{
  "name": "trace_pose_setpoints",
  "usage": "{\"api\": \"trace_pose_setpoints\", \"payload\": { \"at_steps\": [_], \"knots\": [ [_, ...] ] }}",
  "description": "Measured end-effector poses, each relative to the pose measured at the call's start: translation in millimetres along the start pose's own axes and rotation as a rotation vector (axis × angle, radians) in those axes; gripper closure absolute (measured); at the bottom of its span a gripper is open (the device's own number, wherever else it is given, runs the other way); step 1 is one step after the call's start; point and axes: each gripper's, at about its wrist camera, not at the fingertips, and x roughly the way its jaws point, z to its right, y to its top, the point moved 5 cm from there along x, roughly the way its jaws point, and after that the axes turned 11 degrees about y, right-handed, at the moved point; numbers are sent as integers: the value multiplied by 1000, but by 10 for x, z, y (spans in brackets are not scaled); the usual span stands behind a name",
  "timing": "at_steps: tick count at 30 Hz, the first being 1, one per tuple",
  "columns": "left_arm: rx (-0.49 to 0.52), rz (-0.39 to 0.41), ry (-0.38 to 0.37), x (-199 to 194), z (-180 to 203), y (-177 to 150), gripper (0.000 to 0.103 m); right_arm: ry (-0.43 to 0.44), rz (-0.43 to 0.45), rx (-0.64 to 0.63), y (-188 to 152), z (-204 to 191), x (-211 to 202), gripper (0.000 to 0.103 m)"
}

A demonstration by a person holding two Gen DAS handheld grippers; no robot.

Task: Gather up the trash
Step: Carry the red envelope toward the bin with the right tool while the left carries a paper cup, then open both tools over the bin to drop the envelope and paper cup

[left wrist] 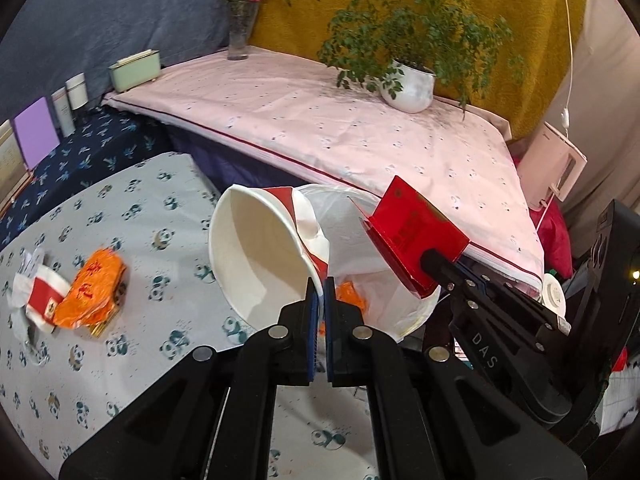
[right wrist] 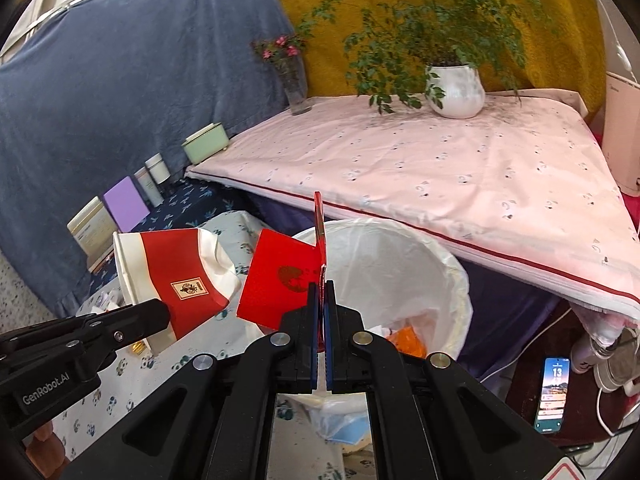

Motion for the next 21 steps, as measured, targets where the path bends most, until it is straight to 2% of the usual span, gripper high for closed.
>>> {"api": "trace_pose_setpoints", "payload": {
  "at_steps": [10,21],
  "knots": [
    [60,-28,-53,325,365,70,100,-46,12,54,43,411,-5,101],
    [56,-72,-44,614,365,20,99,-61,12,84,96,616,102,101]
  ]
}}
